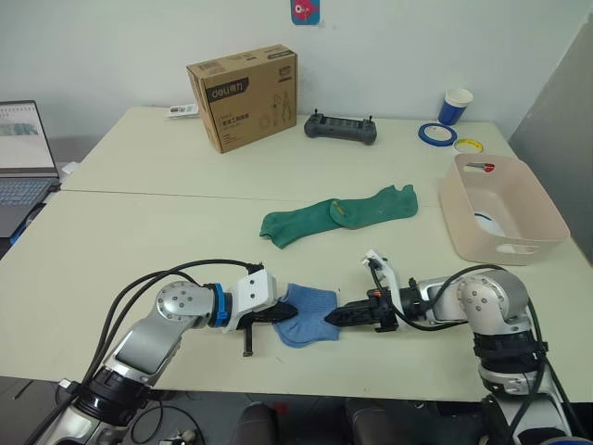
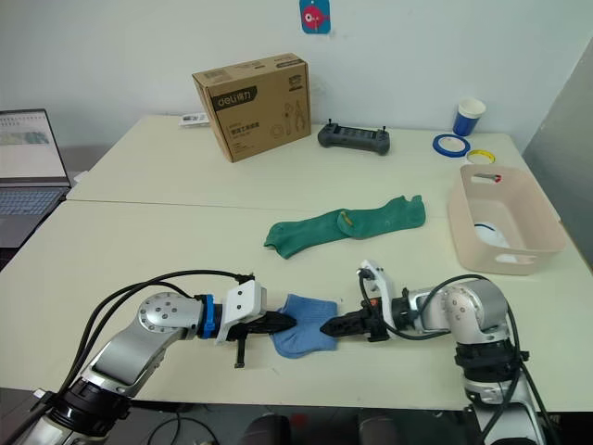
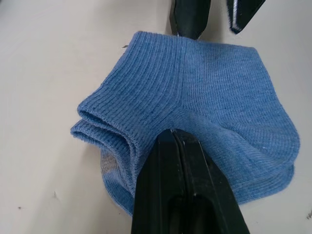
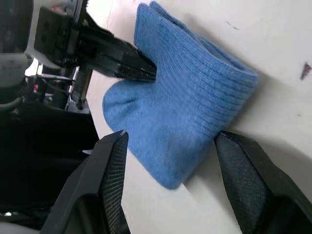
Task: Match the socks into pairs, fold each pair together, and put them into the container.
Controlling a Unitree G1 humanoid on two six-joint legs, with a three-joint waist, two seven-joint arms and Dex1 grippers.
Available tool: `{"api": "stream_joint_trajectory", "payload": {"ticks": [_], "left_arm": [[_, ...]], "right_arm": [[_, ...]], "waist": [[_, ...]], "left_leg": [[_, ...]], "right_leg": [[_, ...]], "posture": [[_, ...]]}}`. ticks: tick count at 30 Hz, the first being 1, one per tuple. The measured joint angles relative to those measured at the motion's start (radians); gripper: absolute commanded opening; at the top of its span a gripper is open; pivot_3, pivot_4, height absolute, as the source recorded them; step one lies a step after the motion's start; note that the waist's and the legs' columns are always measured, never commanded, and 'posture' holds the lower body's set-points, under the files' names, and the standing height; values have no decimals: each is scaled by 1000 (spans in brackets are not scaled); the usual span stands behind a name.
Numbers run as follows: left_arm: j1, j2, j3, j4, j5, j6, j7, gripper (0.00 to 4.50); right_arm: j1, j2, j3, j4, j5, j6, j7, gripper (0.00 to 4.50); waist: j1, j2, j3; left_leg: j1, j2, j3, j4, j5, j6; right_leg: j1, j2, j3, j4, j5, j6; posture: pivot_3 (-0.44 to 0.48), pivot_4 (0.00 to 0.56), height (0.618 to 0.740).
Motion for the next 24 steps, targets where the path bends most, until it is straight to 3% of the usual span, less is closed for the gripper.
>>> {"api": "stream_joint_trajectory", "payload": {"ticks": [7,10,17,24], "left_arm": [[15,1,16,-13,-2,4,0,0],[30,4,26,-26,-9,13,0,0],[44,29,39,-39,-19,19,-3,0],[55,45,58,-36,-29,17,-16,0]], "right_arm": [[-47,126,-49,110,2,1,-79,2985],[-48,127,-50,110,4,1,-81,2378],[-47,131,-66,110,5,1,-93,41],[-44,20,-57,62,60,1,-59,41]], "waist": [[-7,0,0],[-9,0,0],[-25,0,0],[-25,1,0]], "left_leg": [[1,0,0,-3,0,0],[1,0,0,-3,0,0],[1,0,-1,-4,0,0],[0,0,0,-4,0,0]], "right_leg": [[0,0,0,0,0,0],[0,0,0,0,0,0],[0,1,0,-1,0,-1],[0,0,0,-2,0,-1]], "posture": [[0,150,740],[0,150,740],[0,150,740],[0,150,740]]}}
